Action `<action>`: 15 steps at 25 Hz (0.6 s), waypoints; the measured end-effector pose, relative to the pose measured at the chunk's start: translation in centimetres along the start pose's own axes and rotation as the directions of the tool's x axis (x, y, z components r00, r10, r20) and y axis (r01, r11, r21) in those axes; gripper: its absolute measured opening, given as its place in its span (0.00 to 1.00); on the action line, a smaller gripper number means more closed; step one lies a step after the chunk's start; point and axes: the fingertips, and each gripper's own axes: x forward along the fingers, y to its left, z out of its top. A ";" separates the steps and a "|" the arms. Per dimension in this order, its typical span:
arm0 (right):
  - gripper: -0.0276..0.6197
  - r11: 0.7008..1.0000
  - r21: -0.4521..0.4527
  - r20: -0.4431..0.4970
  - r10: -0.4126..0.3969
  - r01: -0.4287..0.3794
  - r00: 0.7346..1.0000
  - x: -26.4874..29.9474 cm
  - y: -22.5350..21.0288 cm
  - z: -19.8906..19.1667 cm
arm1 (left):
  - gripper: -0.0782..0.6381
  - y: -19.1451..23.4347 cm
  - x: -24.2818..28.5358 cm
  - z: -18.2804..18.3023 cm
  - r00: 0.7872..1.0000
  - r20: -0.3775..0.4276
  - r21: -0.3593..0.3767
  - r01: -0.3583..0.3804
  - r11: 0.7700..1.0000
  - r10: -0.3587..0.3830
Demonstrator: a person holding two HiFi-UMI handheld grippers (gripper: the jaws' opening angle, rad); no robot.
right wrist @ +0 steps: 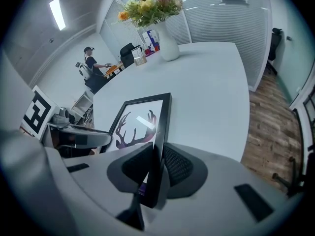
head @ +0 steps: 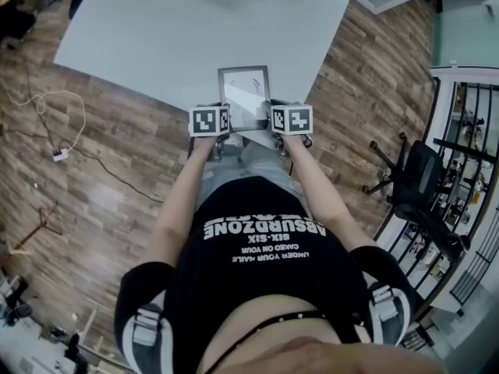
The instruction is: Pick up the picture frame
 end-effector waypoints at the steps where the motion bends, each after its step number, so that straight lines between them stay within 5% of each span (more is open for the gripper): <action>1: 0.17 1.000 -0.005 0.000 -0.002 0.002 1.000 -0.1 0.2 -0.1 | 0.24 0.1 -0.1 -0.2 1.000 -0.001 0.002 -0.004 1.000 0.004; 15: 0.17 0.998 -0.058 0.039 0.009 -0.007 0.999 -2.2 1.6 0.1 | 0.24 -0.7 -2.5 -0.8 0.999 0.051 -0.003 0.003 1.000 -0.003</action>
